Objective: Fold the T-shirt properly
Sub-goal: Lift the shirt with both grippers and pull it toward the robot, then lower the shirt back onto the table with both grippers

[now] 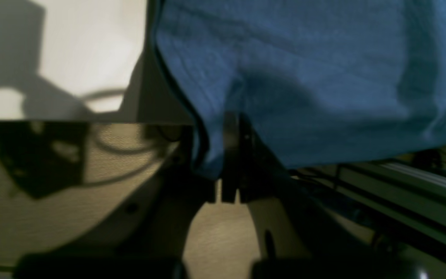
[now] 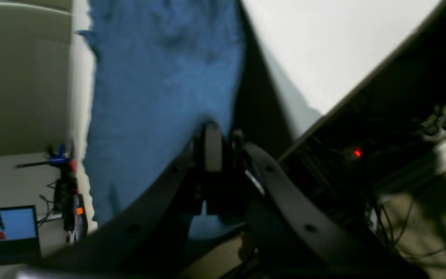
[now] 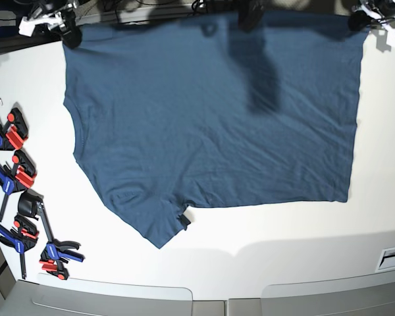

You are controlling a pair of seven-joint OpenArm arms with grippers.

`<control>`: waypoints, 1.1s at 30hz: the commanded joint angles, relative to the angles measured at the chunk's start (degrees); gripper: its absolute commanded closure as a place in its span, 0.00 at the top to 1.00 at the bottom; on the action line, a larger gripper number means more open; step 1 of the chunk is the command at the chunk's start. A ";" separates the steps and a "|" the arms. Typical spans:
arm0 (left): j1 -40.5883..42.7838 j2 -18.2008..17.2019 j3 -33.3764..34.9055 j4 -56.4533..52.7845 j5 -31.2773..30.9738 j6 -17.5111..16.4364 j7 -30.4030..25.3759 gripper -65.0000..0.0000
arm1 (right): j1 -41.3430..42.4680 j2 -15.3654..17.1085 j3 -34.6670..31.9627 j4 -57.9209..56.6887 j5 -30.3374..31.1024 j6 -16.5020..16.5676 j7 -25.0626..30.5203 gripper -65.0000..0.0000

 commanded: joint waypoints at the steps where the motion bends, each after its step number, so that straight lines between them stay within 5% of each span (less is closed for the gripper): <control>1: 0.63 -0.63 -0.52 1.11 -2.19 -0.28 -0.37 0.00 | -1.09 0.74 0.63 0.94 2.10 1.49 0.87 0.00; 12: -1.01 1.49 -0.52 9.46 -2.97 -0.31 -2.86 0.00 | 5.16 0.76 0.57 1.20 2.67 5.73 1.18 0.00; 22: -10.62 1.49 -0.39 9.38 10.29 -0.22 -10.82 0.00 | 15.15 4.11 -5.38 1.20 -14.16 5.77 9.66 0.00; 27: -12.74 1.46 -0.39 9.31 11.19 -0.22 -11.54 0.00 | 18.82 5.55 -11.13 1.20 -25.05 5.51 14.32 0.00; 33: -12.74 1.46 -0.39 9.29 11.21 -0.24 -12.35 0.00 | 20.72 5.53 -16.65 1.18 -36.35 1.46 20.65 0.00</control>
